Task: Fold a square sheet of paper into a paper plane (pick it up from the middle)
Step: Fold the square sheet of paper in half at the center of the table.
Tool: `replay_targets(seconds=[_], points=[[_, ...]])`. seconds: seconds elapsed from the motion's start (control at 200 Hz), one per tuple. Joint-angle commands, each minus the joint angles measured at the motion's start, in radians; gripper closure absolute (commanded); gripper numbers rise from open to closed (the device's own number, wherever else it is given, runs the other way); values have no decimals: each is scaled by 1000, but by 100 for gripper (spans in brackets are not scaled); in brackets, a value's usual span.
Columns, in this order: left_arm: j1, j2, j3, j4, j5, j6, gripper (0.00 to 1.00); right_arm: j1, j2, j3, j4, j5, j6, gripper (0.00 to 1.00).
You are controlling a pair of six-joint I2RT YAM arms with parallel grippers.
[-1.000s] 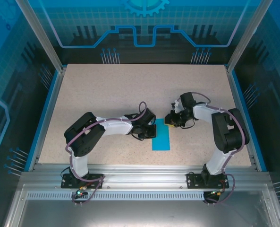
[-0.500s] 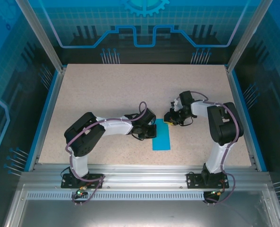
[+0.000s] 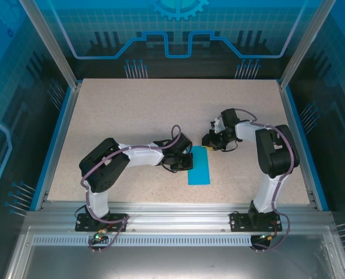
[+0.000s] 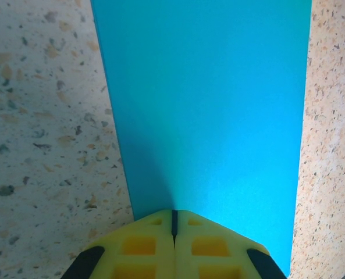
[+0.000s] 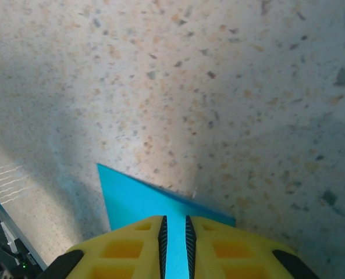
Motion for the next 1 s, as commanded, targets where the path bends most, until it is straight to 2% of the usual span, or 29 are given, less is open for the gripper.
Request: replay_targets(seconds=[0.0,0.175,0.355,0.515,0.62,0.87,0.995], points=[[-14,-11,-18,-59,-1,4,100,-13,52,2,-14,1,-2,81],[-14,-18,-26,-61,-5,6,100,-14,0,-9,-46,15,-14,81],[-14,-22,-24,-61,-7,4,100,-7,-151,-46,-88,17,-21,80],[-14,-24,-22,-62,-5,4,100,50,-229,-132,-63,7,4,79],[-14,-28,-24,-62,-6,6,100,84,-235,-187,-38,30,26,79],[-14,-34,-28,-63,-6,8,100,84,-178,-314,55,39,55,80],[-15,-39,-31,-64,-5,8,100,85,-244,-329,33,36,51,80]])
